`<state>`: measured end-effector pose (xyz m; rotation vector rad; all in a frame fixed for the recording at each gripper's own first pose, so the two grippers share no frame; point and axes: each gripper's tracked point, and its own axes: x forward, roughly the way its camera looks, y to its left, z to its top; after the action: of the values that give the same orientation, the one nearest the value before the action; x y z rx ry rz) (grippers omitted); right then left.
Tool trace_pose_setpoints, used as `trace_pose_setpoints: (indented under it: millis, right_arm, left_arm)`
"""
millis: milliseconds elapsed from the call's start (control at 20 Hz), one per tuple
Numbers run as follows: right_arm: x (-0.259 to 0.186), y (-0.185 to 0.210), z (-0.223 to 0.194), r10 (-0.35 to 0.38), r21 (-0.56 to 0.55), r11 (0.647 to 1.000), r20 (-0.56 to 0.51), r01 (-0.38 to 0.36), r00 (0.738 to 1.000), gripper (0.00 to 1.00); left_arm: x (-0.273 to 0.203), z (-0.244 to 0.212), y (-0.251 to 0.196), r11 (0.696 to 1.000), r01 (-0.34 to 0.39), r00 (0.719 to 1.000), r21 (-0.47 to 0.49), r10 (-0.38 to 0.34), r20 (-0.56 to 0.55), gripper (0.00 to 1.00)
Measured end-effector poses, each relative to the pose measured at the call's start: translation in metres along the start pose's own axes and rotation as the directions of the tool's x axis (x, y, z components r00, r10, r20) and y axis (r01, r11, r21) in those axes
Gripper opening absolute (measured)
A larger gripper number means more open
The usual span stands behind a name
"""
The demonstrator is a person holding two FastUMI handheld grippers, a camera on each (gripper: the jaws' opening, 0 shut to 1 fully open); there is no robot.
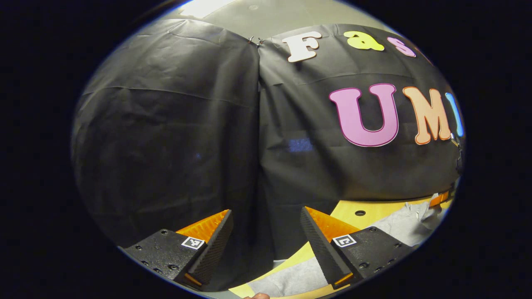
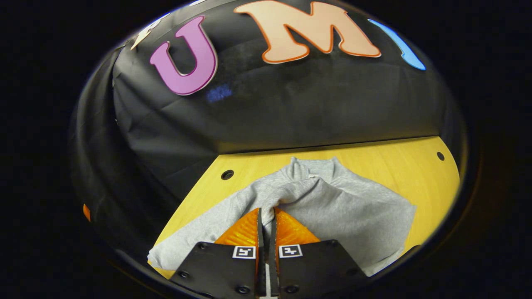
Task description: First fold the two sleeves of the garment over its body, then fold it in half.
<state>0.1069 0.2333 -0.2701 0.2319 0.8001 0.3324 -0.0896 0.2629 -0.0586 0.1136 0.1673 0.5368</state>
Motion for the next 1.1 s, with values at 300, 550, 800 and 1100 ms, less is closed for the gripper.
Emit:
trace_pose_setpoints:
  millis: [300, 550, 800, 1100]
  right_arm:
    - [0.031, 0.036, -0.038, 0.035, -0.036, 0.999, -0.092, -0.039, 0.995, 0.06]
    - [0.04, 0.047, -0.063, 0.028, -0.096, 0.994, -0.155, -0.043, 0.987, 0.06]
    - [0.032, 0.065, -0.065, 0.109, -0.089, 0.988, -0.172, -0.126, 0.979, 0.29]
    - [0.012, 0.071, -0.049, 0.166, -0.14, 0.973, -0.113, -0.181, 0.98, 0.9]
  left_arm:
    - [0.0, -0.012, 0.024, 0.999, -0.044, 0.999, 0.004, 0.044, -0.024, 1.0]
    - [0.001, -0.024, 0.035, 0.998, -0.069, 0.997, 0.002, 0.069, -0.039, 1.0]
    - [0.002, -0.036, 0.031, 0.998, -0.058, 0.996, 0.011, 0.059, -0.061, 0.95]
    - [0.001, -0.065, 0.019, 0.999, -0.028, 0.993, 0.021, 0.03, -0.117, 0.95]
